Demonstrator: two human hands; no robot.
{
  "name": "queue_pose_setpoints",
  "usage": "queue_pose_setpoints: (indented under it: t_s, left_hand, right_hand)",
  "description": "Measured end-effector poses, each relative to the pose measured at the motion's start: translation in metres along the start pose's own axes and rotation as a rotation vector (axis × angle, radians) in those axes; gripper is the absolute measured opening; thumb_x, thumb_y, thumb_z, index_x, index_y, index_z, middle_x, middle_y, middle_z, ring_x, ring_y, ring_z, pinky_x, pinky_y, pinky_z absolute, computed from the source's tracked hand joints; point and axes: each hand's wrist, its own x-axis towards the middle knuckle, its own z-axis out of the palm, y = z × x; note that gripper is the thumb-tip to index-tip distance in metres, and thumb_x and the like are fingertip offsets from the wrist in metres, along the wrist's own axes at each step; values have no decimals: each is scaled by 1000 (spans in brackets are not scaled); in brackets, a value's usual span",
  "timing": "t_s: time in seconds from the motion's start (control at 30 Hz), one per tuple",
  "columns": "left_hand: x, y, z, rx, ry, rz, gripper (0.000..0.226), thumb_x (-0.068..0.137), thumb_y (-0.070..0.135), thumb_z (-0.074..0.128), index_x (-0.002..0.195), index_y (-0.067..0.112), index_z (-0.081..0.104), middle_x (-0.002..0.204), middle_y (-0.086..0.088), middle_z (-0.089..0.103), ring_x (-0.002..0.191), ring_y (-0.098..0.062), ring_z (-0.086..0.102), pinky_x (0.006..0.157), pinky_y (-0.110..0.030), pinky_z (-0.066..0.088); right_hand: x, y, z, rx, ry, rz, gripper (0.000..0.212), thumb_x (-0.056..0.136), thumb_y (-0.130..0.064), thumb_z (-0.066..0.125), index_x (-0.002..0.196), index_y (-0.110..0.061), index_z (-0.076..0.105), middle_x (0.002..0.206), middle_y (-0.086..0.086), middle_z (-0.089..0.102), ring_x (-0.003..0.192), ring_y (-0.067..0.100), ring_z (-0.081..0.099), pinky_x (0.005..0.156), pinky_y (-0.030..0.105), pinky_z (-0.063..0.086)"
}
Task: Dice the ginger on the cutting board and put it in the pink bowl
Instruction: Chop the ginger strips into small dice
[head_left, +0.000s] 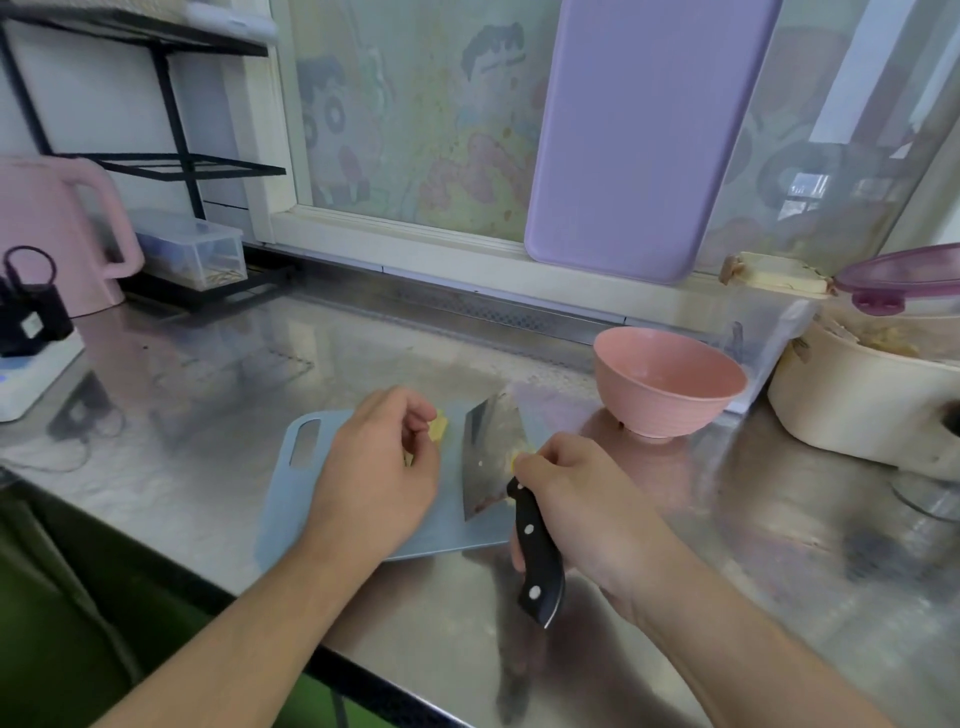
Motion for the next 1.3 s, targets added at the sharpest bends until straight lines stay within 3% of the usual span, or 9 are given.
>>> queue_pose_setpoints:
  t_s: [0.13, 0.27, 0.33, 0.4, 0.53, 0.63, 0.9, 1.03, 1.3]
  left_hand:
    - [-1, -2, 1, 9, -33, 22, 25, 85, 2, 65, 93, 27, 63, 91, 17, 59, 88, 1, 57, 70, -7, 41]
    - [-3, -1, 1, 19, -52, 49, 26, 87, 4, 64, 95, 29, 61, 93, 18, 57, 89, 0, 57, 72, -15, 47]
    - [-6, 1, 0, 29, -70, 80, 26, 88, 6, 63, 96, 29, 60, 95, 19, 56, 89, -2, 58, 73, -29, 53]
    - [-8, 4, -1, 36, -95, 126, 25, 88, 6, 62, 97, 29, 59, 95, 19, 55, 90, -3, 58, 74, -33, 54]
    - [-11, 4, 0, 54, -129, 158, 25, 88, 9, 62, 97, 32, 57, 95, 20, 55, 89, -6, 58, 73, -34, 54]
    - [-11, 4, 1, 72, -143, 163, 26, 88, 10, 63, 97, 33, 56, 94, 20, 55, 85, -6, 58, 72, -36, 54]
    - [-10, 4, 1, 84, -122, 128, 22, 91, 11, 61, 96, 31, 57, 92, 20, 56, 86, -3, 57, 71, -32, 53]
    - [-6, 2, 2, 0, -48, 30, 21, 96, 7, 58, 96, 27, 63, 93, 19, 60, 86, 3, 56, 68, -11, 41]
    - [1, -6, -3, -234, 149, -227, 42, 87, -10, 56, 104, 27, 63, 102, 11, 63, 95, -5, 61, 83, -19, 46]
  right_hand:
    - [-1, 1, 5, -98, 4, 7, 30, 104, -30, 46, 102, -1, 51, 79, 30, 74, 55, 47, 72, 50, 50, 53]
    - [2, 5, 4, -250, 41, -36, 28, 102, -37, 48, 95, -10, 53, 72, 15, 76, 53, 37, 73, 49, 43, 57]
    - [7, 8, -1, -271, 65, -61, 29, 100, -39, 50, 91, -12, 55, 69, 12, 75, 59, 37, 73, 55, 44, 62]
    - [13, 10, -8, -307, 82, -91, 30, 98, -41, 53, 88, -13, 57, 65, 11, 74, 62, 33, 72, 67, 49, 64]
    - [18, 11, -26, -251, 56, -82, 26, 103, -29, 55, 95, -4, 55, 58, 16, 72, 39, 23, 65, 51, 37, 56]
    - [21, 12, -39, -251, 71, -91, 24, 102, -28, 56, 94, -6, 56, 57, 12, 72, 39, 20, 65, 47, 26, 49]
    - [16, 4, -56, -123, 53, -119, 23, 106, -25, 54, 98, -3, 53, 58, 18, 70, 37, 23, 61, 49, 28, 46]
    - [17, 7, -50, -191, 23, -150, 24, 105, -32, 57, 94, -10, 56, 59, 14, 71, 38, 16, 59, 55, 29, 46]
    - [14, 7, -37, -298, 41, -141, 24, 104, -32, 55, 95, -10, 56, 57, 8, 73, 47, 21, 66, 62, 42, 60]
